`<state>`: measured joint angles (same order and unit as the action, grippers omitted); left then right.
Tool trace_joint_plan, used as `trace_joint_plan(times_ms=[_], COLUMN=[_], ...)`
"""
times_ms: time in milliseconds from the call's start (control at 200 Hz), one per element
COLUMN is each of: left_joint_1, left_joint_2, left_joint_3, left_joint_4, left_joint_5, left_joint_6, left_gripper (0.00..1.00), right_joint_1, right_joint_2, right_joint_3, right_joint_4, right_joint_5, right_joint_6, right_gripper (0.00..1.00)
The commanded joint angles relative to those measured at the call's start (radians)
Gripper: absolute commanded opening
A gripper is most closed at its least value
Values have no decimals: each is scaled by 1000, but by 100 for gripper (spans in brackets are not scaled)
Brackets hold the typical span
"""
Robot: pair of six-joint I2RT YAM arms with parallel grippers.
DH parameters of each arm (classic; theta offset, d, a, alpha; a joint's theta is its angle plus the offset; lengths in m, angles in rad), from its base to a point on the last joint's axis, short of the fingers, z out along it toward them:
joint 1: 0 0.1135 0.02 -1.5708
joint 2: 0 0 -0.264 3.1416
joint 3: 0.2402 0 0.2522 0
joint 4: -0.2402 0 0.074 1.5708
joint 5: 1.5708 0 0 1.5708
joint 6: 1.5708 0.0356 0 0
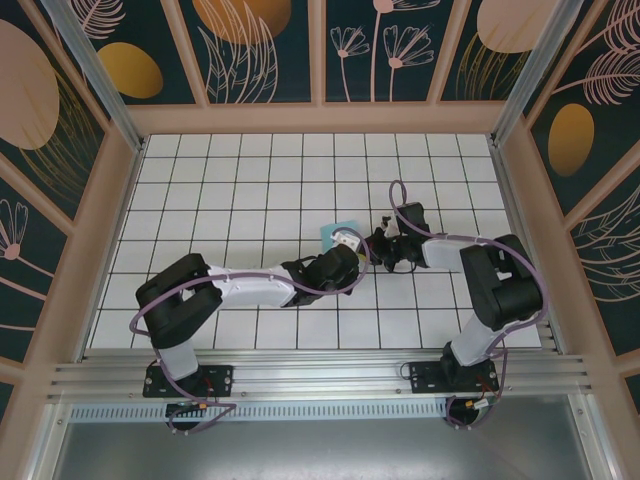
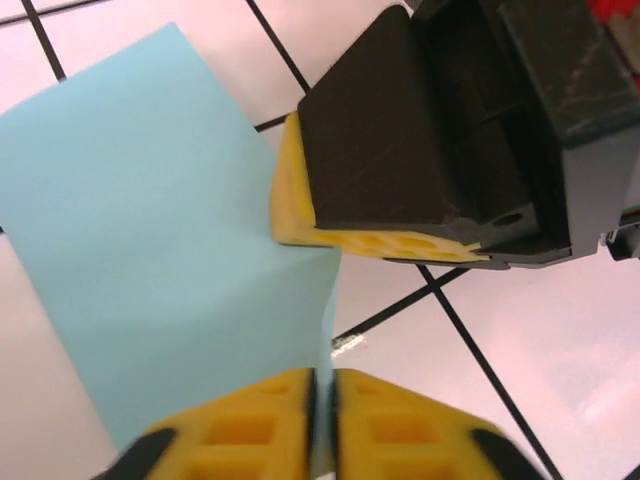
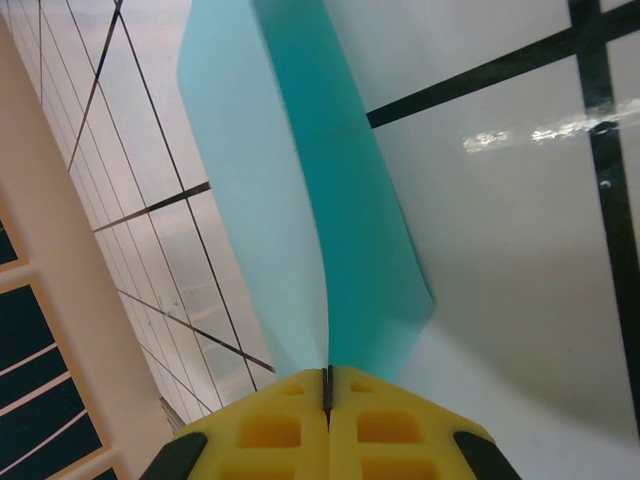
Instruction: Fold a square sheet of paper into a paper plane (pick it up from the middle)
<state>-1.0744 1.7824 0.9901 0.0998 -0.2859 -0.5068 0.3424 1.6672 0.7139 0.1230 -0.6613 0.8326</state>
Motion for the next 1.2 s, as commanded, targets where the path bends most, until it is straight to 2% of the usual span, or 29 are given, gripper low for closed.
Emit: trace_joint_plan(times_ms=[0,35,335,475,580,656,756,926,1046,1196], left_joint_1=[-7,-7,-4,-3,-4,-3,0,35,77,119], left_joint_2=[-42,-44,-54,-42,-29,-27,-43,-89,-124,-142], left_joint_3=[-11,-12,-37,-32,-24,-24,-24,-60,-109,-160], left_joint_4=[-9,-10,-3,8,5,-2,8,55,110,159], left_joint_5=[-50,-61,-67,-22,8,7,10,100,219,340], left_joint_6=[-10,-13,-22,-2,4,3,-8,-12,-11,-10], left_gripper=[5,0,0,1,5,2,0,0,0,0], right_joint_1=[7,6,5,4,4,2,-1,-14,-14,-7], right_joint_2=[20,23,22,23,20,10,-23,-68,-83,-38], right_joint_3=[33,37,60,71,77,83,100,146,185,246], right_joint_4=[-27,-31,-72,-77,-83,-101,-155,-244,-272,-276], right_joint_5=[11,11,24,11,5,11,60,131,146,79], right_joint_6=[-33,-37,-72,-81,-83,-96,-133,-204,-263,-337], right_gripper=[3,3,7,10,27,36,43,51,50,32])
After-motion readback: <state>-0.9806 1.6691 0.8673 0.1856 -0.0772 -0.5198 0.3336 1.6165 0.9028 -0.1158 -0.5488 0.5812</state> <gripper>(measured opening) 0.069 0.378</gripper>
